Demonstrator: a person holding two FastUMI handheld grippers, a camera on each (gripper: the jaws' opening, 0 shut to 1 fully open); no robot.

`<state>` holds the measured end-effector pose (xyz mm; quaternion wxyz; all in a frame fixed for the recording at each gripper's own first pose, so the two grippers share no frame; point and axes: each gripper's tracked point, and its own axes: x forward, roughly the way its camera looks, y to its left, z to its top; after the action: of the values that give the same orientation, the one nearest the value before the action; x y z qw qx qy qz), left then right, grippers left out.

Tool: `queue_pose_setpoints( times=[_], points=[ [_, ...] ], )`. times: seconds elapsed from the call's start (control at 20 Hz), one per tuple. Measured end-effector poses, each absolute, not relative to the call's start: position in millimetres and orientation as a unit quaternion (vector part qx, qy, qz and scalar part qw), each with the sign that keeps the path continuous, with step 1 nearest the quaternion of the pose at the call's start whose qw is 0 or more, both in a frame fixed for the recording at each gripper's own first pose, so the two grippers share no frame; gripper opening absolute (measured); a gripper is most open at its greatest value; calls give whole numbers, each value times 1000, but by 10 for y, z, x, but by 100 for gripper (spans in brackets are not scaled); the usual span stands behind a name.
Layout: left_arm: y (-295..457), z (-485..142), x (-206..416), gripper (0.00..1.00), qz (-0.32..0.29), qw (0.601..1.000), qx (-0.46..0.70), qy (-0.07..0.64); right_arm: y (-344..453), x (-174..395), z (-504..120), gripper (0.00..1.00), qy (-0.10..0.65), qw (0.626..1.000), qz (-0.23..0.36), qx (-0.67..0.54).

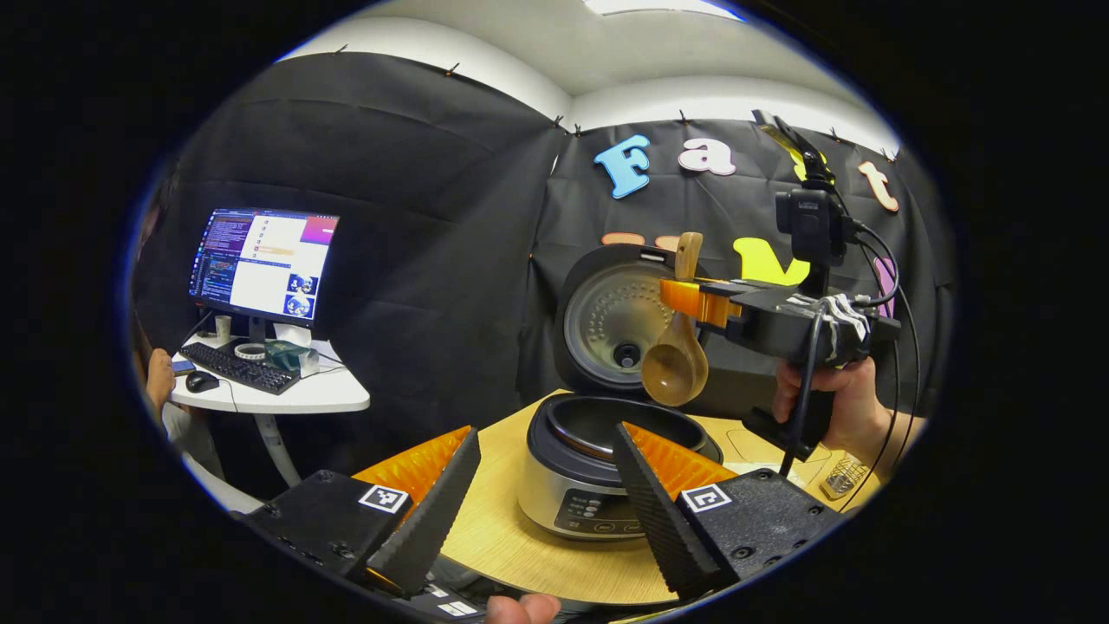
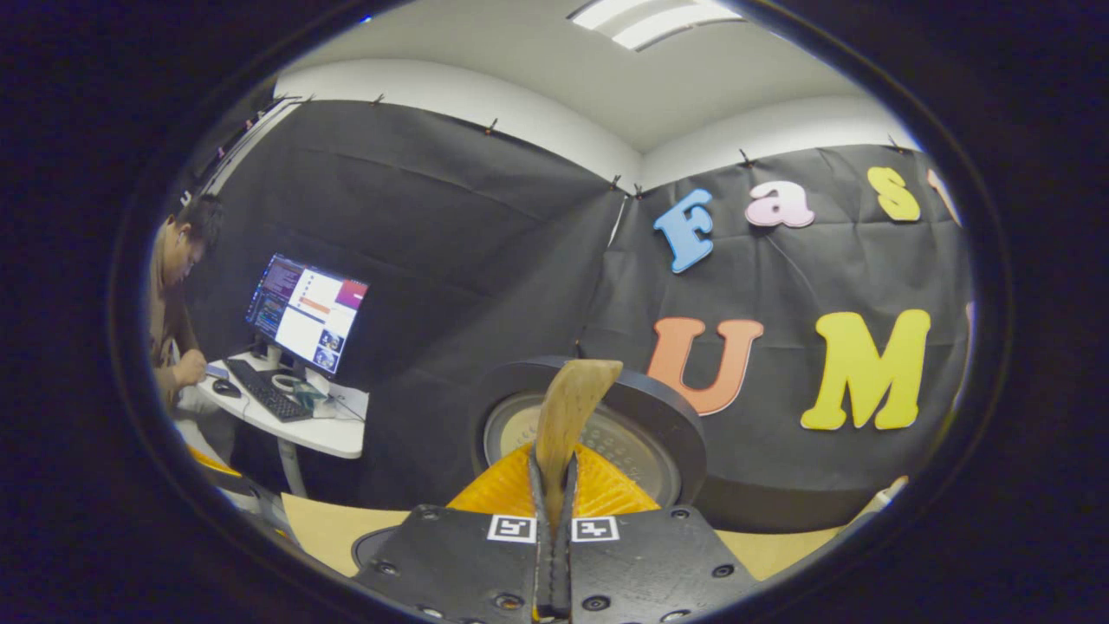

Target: Close the left gripper, press the button to open the rice cooker; take a wooden spoon from the chopstick holder with the right hand, scoop a spoonful of rice and pour it into the rice cooker, then put the wooden spoon back into the chopstick holder.

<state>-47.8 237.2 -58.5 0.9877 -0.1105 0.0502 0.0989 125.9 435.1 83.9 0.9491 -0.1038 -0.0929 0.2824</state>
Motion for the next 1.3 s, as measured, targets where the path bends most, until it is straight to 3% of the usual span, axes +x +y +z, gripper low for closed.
queue_pose_setpoints(
  times=[0.35, 0.65, 1.3],
  points=[
    [2293, -560, -468, 98, 96, 989, -104, 49, 4034, 1275, 951, 0, -57, 958, 281, -15],
    [2101, -501, -421, 98, 81, 991, -96, 41, 3271, 1276, 1117, 0, -16, 960, 257, 106],
    [1104, -43, -204, 98, 8, 998, -61, 13, 273, 962, 1073, 0, -44, 991, 40, 121]
  ],
)
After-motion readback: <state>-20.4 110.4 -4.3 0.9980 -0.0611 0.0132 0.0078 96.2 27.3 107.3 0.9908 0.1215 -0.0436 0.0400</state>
